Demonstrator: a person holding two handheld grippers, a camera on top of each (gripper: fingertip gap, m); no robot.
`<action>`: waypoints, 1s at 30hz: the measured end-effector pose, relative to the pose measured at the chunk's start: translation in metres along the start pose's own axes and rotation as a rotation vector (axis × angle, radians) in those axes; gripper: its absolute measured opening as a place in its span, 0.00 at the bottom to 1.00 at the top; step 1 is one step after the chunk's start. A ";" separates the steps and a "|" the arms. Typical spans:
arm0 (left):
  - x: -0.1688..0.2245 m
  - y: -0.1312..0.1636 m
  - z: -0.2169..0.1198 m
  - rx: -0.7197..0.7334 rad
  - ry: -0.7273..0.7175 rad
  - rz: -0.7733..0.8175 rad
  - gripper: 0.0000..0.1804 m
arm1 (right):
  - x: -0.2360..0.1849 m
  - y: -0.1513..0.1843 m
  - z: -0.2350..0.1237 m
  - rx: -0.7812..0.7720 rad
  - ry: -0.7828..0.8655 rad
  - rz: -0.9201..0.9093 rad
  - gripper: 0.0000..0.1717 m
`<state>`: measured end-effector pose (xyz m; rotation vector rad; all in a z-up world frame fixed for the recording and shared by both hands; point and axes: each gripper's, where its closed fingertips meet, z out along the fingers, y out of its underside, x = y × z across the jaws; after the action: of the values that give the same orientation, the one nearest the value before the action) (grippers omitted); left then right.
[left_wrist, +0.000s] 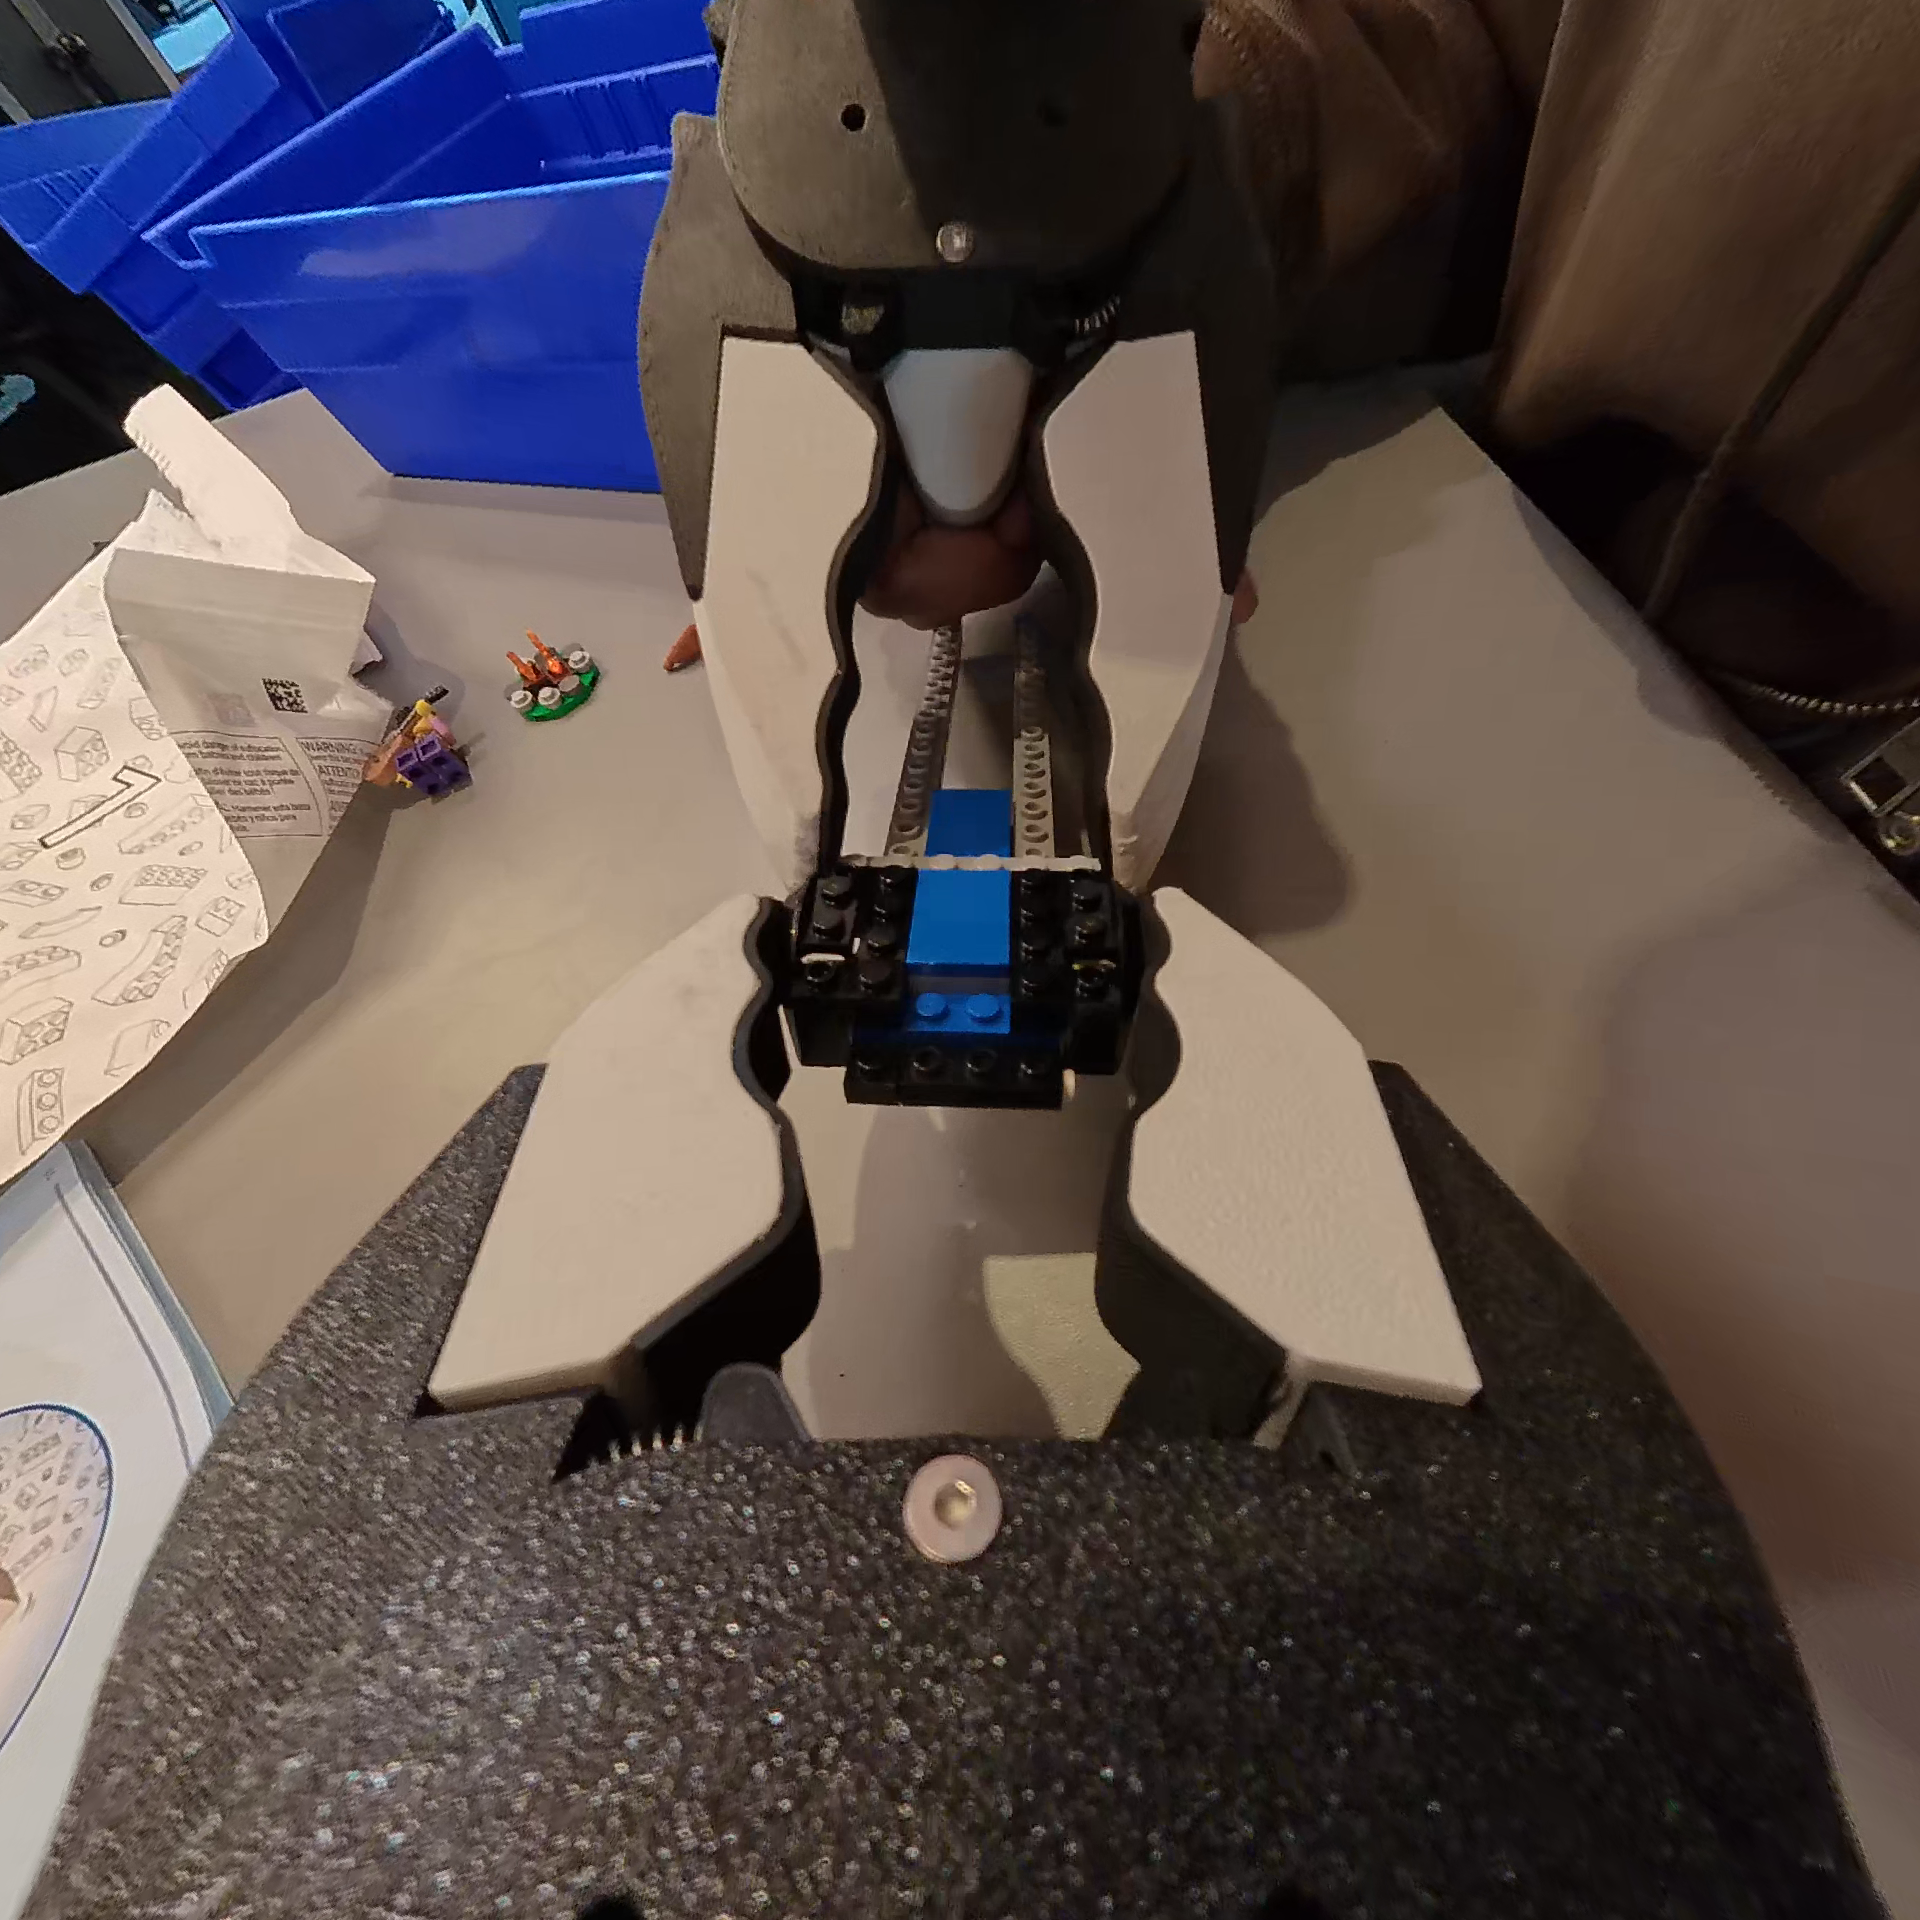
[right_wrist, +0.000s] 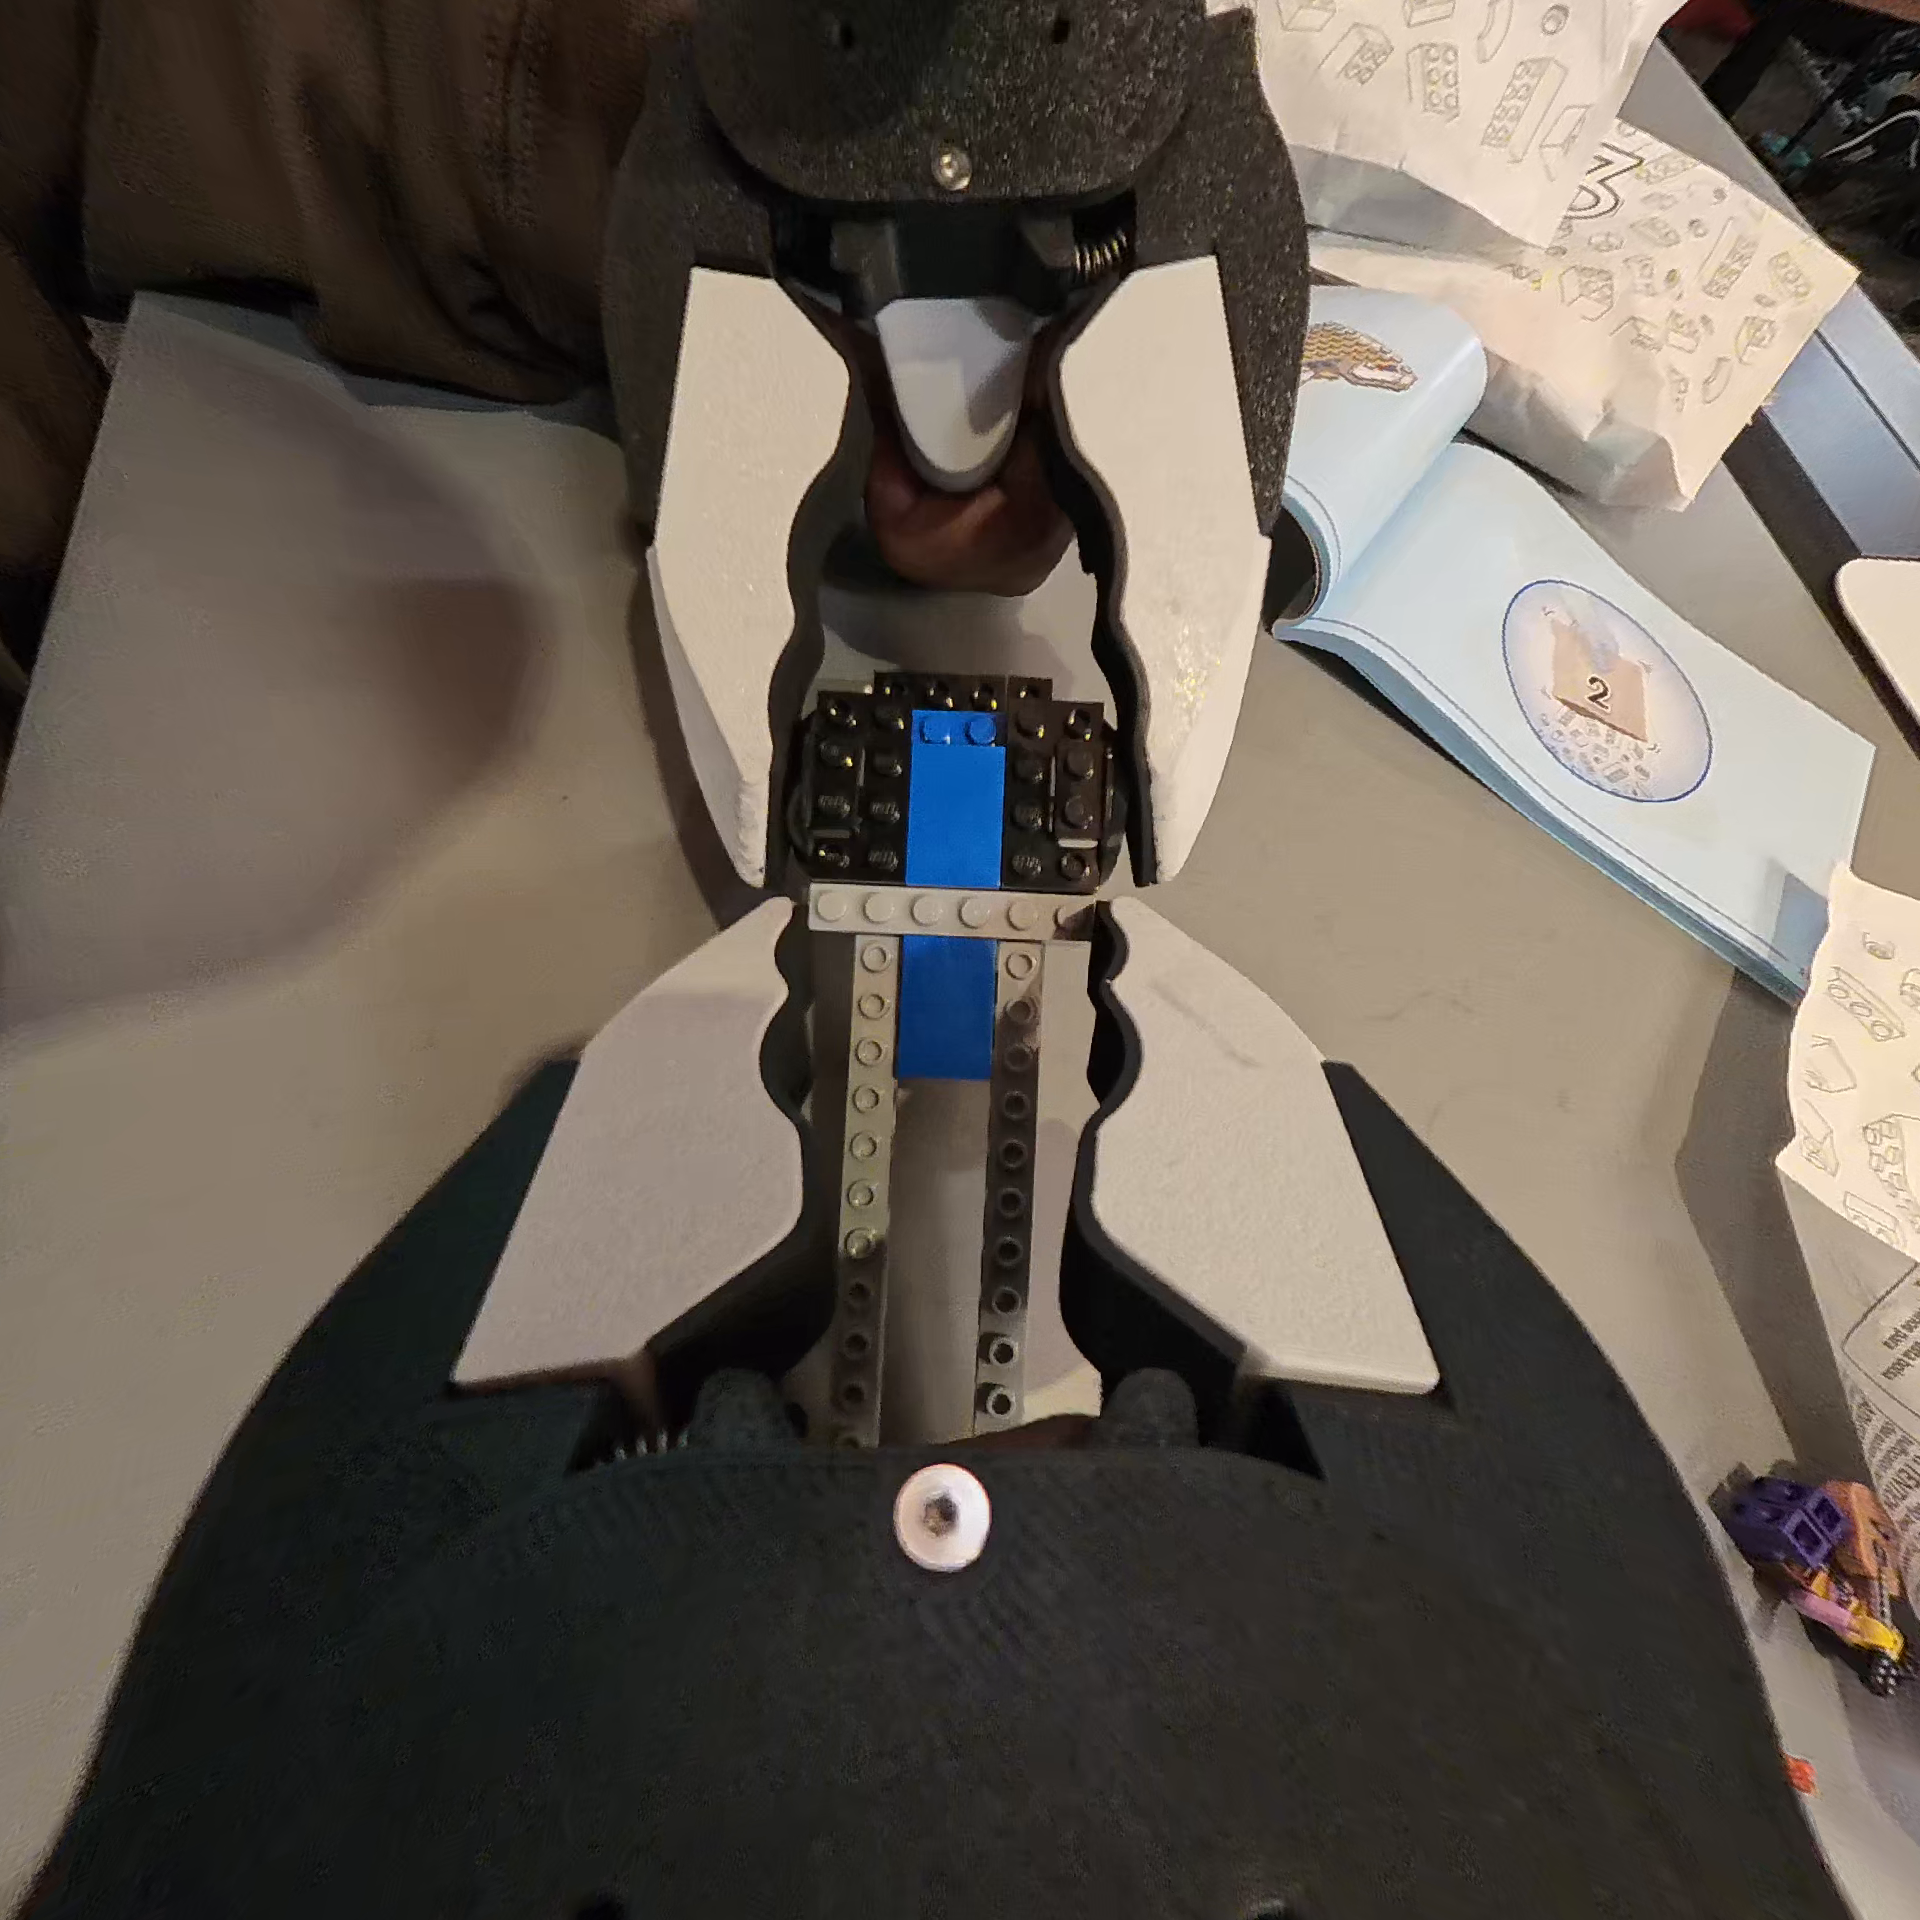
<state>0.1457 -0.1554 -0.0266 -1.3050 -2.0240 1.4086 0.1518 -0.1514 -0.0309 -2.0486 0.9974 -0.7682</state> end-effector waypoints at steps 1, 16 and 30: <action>0.000 0.001 0.000 -0.008 0.004 -0.010 0.35 | 0.000 0.000 0.000 -0.004 -0.001 -0.002 0.30; -0.004 0.009 0.000 -0.045 0.036 -0.159 0.35 | 0.007 -0.001 -0.002 0.024 0.104 -0.072 0.29; -0.005 0.012 -0.004 -0.050 0.031 -0.145 0.35 | 0.014 0.033 -0.067 0.068 0.260 0.180 0.29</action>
<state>0.1566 -0.1559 -0.0339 -1.1665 -2.1004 1.2735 0.0959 -0.2009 -0.0175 -1.8026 1.2630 -0.9742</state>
